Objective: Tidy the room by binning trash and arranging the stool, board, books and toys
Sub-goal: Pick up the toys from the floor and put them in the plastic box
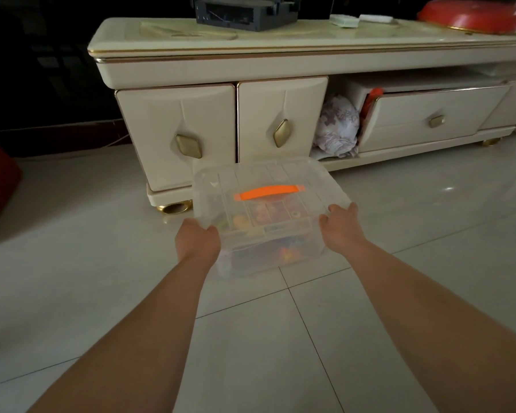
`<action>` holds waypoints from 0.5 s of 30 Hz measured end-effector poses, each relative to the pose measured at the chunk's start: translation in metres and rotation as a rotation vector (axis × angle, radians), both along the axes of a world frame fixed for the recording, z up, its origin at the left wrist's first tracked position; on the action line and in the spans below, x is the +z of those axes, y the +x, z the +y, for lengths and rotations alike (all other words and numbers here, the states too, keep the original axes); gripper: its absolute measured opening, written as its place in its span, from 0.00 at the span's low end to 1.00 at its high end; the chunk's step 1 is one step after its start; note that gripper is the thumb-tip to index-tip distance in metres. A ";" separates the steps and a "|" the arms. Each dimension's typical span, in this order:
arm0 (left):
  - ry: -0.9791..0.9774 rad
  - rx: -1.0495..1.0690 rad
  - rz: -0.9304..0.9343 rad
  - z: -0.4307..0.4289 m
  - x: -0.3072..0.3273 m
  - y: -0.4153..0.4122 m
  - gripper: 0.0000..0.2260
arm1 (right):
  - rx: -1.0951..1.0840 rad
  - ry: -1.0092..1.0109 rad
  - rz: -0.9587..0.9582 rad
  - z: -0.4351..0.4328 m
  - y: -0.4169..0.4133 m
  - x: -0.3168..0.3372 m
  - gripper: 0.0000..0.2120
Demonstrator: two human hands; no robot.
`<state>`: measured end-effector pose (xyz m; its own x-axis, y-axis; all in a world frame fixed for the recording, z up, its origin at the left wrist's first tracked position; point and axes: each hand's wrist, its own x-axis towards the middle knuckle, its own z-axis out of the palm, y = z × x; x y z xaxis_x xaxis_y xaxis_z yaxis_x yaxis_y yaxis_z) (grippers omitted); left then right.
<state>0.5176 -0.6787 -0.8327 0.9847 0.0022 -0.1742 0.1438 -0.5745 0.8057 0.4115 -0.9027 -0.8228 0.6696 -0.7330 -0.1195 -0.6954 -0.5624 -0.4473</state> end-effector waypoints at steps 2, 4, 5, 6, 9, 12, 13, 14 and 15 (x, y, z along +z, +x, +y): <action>-0.033 -0.021 -0.002 -0.012 -0.003 0.000 0.13 | 0.011 0.006 0.006 -0.014 0.001 -0.001 0.16; -0.062 -0.026 -0.009 -0.021 -0.006 0.001 0.13 | 0.028 0.016 0.017 -0.028 0.002 -0.002 0.15; -0.075 -0.027 -0.013 -0.026 -0.007 0.001 0.13 | 0.039 0.018 0.018 -0.034 0.003 -0.003 0.15; -0.084 -0.027 -0.012 -0.029 -0.007 0.000 0.13 | 0.051 0.018 0.024 -0.039 0.003 -0.004 0.15; -0.088 -0.033 -0.029 -0.038 -0.012 -0.001 0.14 | 0.064 -0.006 0.028 -0.051 0.005 -0.007 0.15; -0.064 -0.026 -0.047 -0.045 -0.015 -0.001 0.14 | 0.036 -0.014 0.025 -0.053 0.008 -0.010 0.15; -0.054 -0.028 -0.042 -0.046 -0.014 -0.001 0.14 | 0.026 -0.035 0.045 -0.052 0.008 -0.011 0.16; -0.035 -0.038 -0.030 -0.047 -0.009 -0.002 0.15 | 0.013 -0.051 0.070 -0.049 0.007 -0.008 0.17; -0.010 -0.054 -0.009 -0.049 -0.005 -0.002 0.17 | 0.006 -0.063 0.094 -0.048 0.007 -0.006 0.19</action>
